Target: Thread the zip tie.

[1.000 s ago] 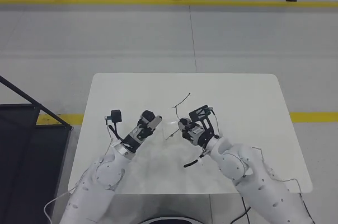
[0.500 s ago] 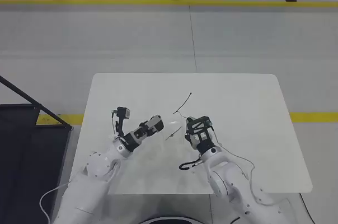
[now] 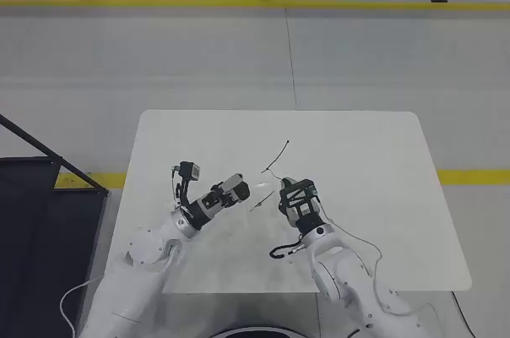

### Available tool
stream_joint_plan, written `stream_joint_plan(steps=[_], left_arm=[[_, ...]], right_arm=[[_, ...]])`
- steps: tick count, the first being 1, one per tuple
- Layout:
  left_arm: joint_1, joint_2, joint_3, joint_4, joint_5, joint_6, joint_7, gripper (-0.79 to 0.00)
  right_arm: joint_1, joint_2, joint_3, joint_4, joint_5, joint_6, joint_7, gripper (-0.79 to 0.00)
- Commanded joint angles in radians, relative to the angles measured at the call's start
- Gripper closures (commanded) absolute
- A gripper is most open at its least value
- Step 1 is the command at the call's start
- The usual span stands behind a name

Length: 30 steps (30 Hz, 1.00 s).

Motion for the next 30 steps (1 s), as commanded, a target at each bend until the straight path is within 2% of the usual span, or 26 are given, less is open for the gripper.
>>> stream_joint_plan(steps=[1, 2, 5, 7, 11, 17, 21, 30], left_arm=[[-0.010, -0.001, 0.003, 0.012, -0.039, 0.007, -0.017, -0.785], [-0.014, -0.002, 0.007, 0.016, -0.056, 0.007, -0.029, -0.782], [-0.030, -0.003, 0.018, 0.036, -0.089, 0.013, -0.070, -0.496], [-0.038, -0.004, 0.025, 0.048, -0.095, 0.013, -0.077, -0.382], [-0.052, -0.008, 0.041, 0.067, -0.098, 0.010, -0.076, -0.363], [-0.065, -0.012, 0.056, 0.086, -0.104, -0.005, -0.077, -0.289], [-0.070, -0.013, 0.060, 0.092, -0.110, -0.014, -0.084, -0.191], [-0.070, -0.015, 0.061, 0.097, -0.126, -0.035, -0.086, -0.175]], right_arm=[[-0.011, -0.002, -0.001, -0.004, -0.028, -0.001, -0.014, 0.000], [-0.015, -0.002, -0.001, -0.005, -0.041, -0.002, -0.018, 0.000], [-0.028, -0.007, -0.002, -0.007, -0.083, 0.013, -0.026, 0.000], [-0.031, -0.012, -0.005, -0.008, -0.099, 0.018, -0.023, 0.000], [-0.032, -0.020, -0.008, -0.008, -0.122, 0.025, -0.014, 0.000], [-0.033, -0.032, -0.005, -0.005, -0.134, 0.014, 0.006, 0.000], [-0.034, -0.040, -0.001, -0.003, -0.141, 0.004, 0.013, 0.000], [-0.040, -0.054, 0.011, 0.001, -0.155, -0.016, 0.029, 0.000]])
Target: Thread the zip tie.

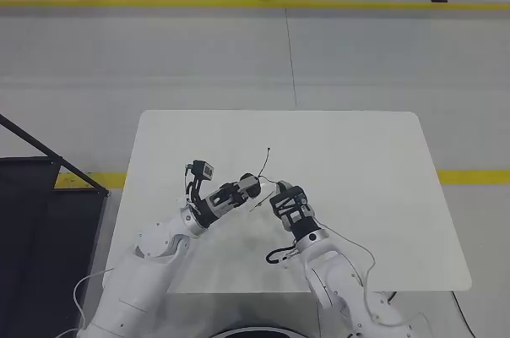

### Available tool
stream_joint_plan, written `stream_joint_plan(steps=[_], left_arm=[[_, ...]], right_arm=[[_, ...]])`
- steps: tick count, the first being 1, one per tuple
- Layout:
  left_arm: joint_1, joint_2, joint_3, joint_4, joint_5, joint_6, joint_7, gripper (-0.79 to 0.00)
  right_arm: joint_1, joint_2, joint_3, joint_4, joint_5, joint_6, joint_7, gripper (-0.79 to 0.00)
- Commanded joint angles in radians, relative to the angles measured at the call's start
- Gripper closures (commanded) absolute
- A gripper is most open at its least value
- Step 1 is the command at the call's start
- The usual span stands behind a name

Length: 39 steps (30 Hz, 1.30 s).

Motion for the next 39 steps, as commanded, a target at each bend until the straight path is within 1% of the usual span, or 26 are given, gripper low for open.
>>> stream_joint_plan(steps=[1, 2, 4, 5, 6, 11, 14, 17, 25, 31, 39], left_arm=[[0.002, 0.000, -0.001, -0.001, -0.006, -0.007, 0.001, -0.166], [0.002, 0.000, -0.001, -0.001, -0.007, -0.009, -0.001, -0.129], [0.003, -0.001, -0.002, -0.002, -0.012, -0.015, -0.003, -0.099], [0.004, -0.001, -0.002, -0.002, -0.014, -0.016, -0.005, -0.058], [0.004, -0.001, -0.002, -0.002, -0.016, -0.018, -0.007, 0.000], [0.003, -0.001, -0.003, 0.001, -0.021, -0.025, -0.011, 0.000], [0.005, -0.001, -0.004, 0.003, -0.022, -0.027, -0.013, 0.000], [0.006, 0.000, -0.003, 0.006, -0.017, -0.019, -0.027, 0.000], [0.005, 0.005, 0.001, 0.026, 0.008, 0.000, -0.082, 0.000], [0.005, 0.008, 0.006, 0.040, 0.032, 0.013, -0.111, 0.000], [0.005, 0.011, 0.018, 0.056, 0.062, 0.026, -0.127, 0.000]], right_arm=[[-0.002, -0.003, 0.003, 0.000, -0.003, -0.003, 0.003, 0.000], [-0.003, -0.005, 0.004, 0.000, -0.004, -0.003, 0.003, 0.000], [-0.006, -0.008, 0.005, 0.001, -0.010, -0.009, 0.005, 0.000], [-0.007, -0.009, 0.006, 0.001, -0.011, -0.010, 0.005, 0.000], [-0.008, -0.010, 0.007, 0.002, -0.014, -0.012, 0.006, 0.000], [-0.012, -0.018, 0.016, 0.000, -0.024, -0.018, 0.010, 0.000], [-0.021, -0.023, 0.025, -0.005, -0.012, -0.003, -0.006, 0.000], [-0.037, -0.028, 0.042, -0.010, 0.016, 0.020, -0.043, 0.000], [-0.081, -0.037, 0.088, -0.023, 0.078, 0.033, -0.146, 0.000], [-0.109, -0.042, 0.121, -0.028, 0.128, 0.010, -0.207, 0.000], [-0.132, -0.047, 0.161, -0.034, 0.199, -0.048, -0.247, 0.000]])
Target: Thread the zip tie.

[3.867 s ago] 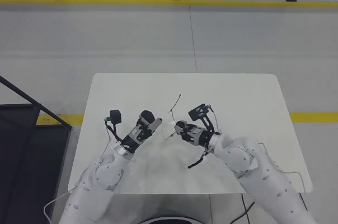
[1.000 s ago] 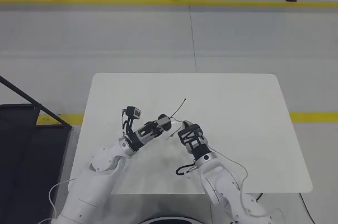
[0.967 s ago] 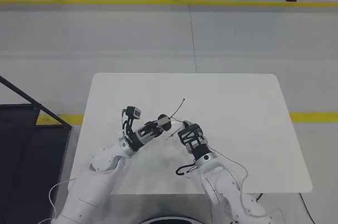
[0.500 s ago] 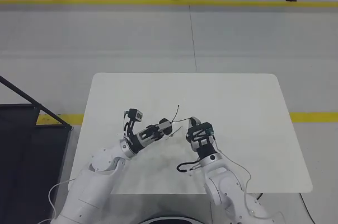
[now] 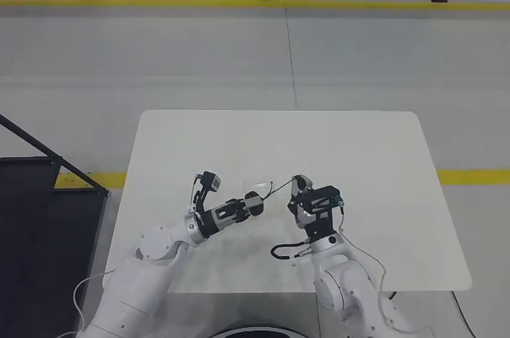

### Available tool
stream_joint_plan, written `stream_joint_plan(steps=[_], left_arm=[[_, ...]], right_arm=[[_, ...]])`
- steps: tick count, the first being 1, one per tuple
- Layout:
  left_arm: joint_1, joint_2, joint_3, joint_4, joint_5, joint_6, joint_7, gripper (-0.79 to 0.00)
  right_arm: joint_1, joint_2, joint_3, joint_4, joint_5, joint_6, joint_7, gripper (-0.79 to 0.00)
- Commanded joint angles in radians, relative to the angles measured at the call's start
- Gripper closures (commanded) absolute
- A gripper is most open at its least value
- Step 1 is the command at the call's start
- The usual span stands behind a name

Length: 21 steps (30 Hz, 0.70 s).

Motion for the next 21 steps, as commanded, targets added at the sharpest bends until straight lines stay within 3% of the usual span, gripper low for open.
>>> stream_joint_plan(steps=[1, 21], left_arm=[[0.000, 0.001, 0.003, 0.002, 0.007, 0.004, -0.004, 0.000], [-0.006, 0.005, 0.043, 0.004, 0.090, 0.029, -0.021, 0.000]], right_arm=[[-0.005, -0.001, 0.012, -0.001, 0.024, -0.017, -0.010, 0.000], [-0.055, -0.005, 0.143, 0.012, 0.303, -0.242, -0.085, 0.000]])
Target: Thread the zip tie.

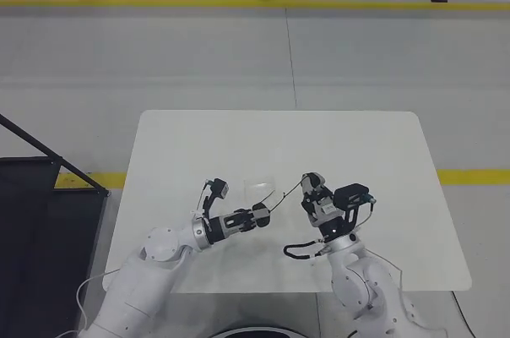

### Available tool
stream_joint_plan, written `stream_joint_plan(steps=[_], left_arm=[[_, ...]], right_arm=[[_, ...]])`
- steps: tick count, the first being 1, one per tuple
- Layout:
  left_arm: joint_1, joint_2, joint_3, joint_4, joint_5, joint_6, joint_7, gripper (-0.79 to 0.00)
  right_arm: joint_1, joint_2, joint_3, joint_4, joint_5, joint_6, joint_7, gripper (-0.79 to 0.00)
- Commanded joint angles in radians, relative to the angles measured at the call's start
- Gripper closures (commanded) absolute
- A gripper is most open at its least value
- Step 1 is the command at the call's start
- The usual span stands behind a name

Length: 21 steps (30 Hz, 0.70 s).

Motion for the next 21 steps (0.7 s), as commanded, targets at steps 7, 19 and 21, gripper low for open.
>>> stream_joint_plan(steps=[7, 19, 21], left_arm=[[-0.001, 0.002, 0.011, -0.004, 0.018, 0.004, -0.005, 0.000], [-0.008, 0.003, 0.028, 0.010, 0.028, -0.002, -0.012, 0.000], [-0.009, 0.004, 0.029, 0.011, 0.029, -0.002, -0.013, 0.000]], right_arm=[[-0.014, -0.002, 0.044, 0.013, 0.115, -0.081, -0.016, 0.000], [-0.020, -0.005, 0.081, 0.031, 0.195, -0.149, -0.010, 0.000], [-0.021, -0.006, 0.083, 0.031, 0.194, -0.148, -0.010, 0.000]])
